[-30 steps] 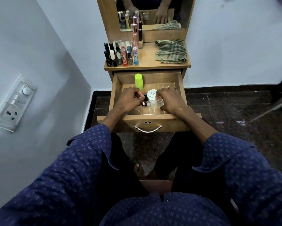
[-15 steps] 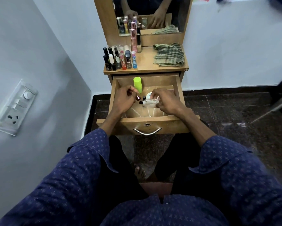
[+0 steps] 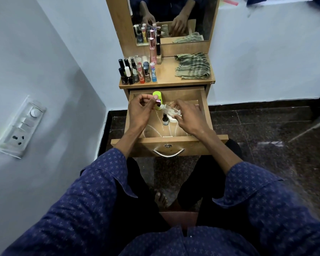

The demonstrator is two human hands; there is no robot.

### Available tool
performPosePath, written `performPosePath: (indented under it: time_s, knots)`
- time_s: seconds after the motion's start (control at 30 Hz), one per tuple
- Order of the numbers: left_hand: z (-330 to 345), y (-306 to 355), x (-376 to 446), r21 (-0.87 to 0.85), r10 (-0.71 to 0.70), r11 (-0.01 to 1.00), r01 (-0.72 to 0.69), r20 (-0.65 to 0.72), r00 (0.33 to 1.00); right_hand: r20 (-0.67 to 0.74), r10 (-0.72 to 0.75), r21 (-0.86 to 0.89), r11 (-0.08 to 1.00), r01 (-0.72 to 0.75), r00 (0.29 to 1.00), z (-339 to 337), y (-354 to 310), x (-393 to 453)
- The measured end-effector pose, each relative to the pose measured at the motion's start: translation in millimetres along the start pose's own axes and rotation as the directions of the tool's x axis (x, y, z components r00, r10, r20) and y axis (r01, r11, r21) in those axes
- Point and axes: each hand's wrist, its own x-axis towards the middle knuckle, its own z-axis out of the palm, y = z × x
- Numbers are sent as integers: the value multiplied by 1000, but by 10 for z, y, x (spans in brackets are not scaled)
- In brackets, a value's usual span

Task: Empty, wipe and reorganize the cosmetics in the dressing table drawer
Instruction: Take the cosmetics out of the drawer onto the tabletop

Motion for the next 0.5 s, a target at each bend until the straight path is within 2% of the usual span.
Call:
performPosePath:
  time_s: [0.13,0.27,0.4,0.5]
  knots:
    - [34,28,35,119,57,992,-50,-55,997,-56,25,50,999,-22,998,-43,26,24]
    - [65,26,50,205,49,976,-69,101,994,-79,-14,56,998,19,997,-46,0,16]
    - [127,101,22,231,96,966,-116,98,991,-85,-8,92,996,16,996,-38,33,17]
    - [143,175,99,260,122,951,-166,175,977,-73,3,102,995,5,997,-50,75,28]
